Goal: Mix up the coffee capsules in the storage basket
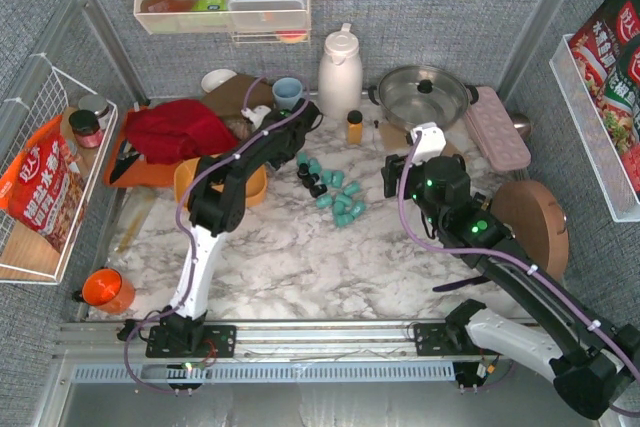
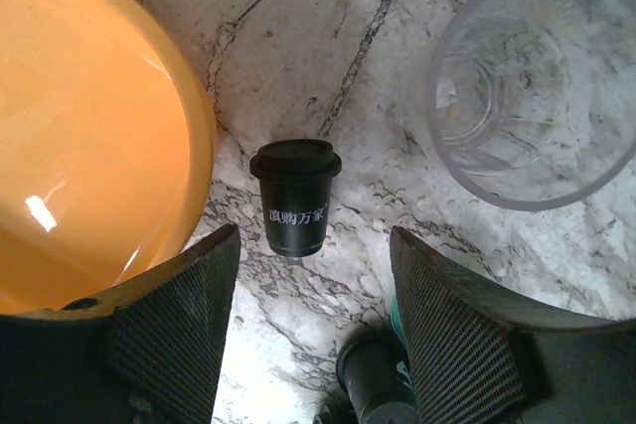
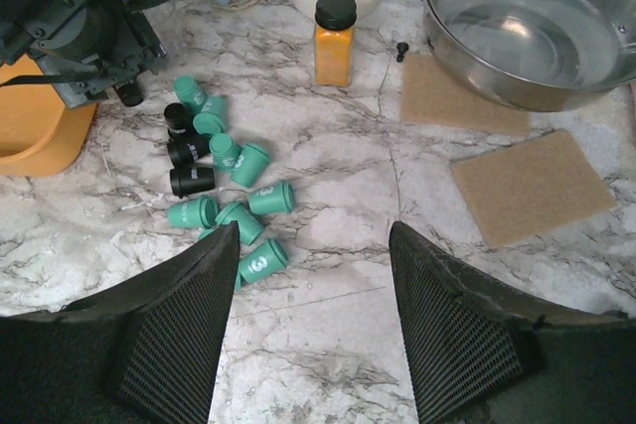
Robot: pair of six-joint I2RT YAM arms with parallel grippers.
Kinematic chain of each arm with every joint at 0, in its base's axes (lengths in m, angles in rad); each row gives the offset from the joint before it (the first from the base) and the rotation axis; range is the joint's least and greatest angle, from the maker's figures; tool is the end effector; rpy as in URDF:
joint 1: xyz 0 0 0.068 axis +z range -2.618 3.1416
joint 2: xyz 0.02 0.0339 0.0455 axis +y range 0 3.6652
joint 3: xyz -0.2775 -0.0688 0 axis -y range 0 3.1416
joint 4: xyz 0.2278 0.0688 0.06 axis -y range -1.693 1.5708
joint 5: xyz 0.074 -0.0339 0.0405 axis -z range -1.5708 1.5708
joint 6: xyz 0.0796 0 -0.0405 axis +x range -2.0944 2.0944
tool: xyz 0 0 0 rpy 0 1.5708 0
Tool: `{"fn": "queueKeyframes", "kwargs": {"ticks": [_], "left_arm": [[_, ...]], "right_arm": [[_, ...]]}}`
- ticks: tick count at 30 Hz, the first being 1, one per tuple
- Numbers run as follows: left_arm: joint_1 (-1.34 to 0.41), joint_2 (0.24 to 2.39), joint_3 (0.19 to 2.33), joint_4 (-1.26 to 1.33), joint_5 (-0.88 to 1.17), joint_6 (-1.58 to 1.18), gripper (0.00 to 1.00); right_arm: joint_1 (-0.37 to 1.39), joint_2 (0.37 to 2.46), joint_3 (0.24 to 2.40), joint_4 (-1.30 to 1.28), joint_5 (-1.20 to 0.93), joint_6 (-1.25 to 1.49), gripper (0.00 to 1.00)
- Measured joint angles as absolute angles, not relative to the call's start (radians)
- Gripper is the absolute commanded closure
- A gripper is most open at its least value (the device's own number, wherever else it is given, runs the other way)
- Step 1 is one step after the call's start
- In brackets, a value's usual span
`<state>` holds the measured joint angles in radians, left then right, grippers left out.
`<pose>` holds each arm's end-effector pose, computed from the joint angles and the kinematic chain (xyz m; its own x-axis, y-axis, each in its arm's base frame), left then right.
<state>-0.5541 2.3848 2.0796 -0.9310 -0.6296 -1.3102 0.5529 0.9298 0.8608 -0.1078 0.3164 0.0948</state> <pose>0.4520 -0.2245 0.1621 -0.4590 -0.6344 -0.6220 -0.7089 0.6835 -0.1740 0.2111 0.1012 0.3537 -0.1716 -0.0002 -0.9852 -0.2232 0.9740 0.0387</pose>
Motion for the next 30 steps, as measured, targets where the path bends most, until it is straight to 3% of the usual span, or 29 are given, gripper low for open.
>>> {"fn": "queueKeyframes", "kwargs": {"ticks": [30], "left_arm": [[-0.526, 2.446, 2.057, -0.907, -0.633, -1.314, 0.52]], "right_arm": [[0.552, 0.937, 0.857, -0.108, 0.332, 0.074, 0.34]]}}
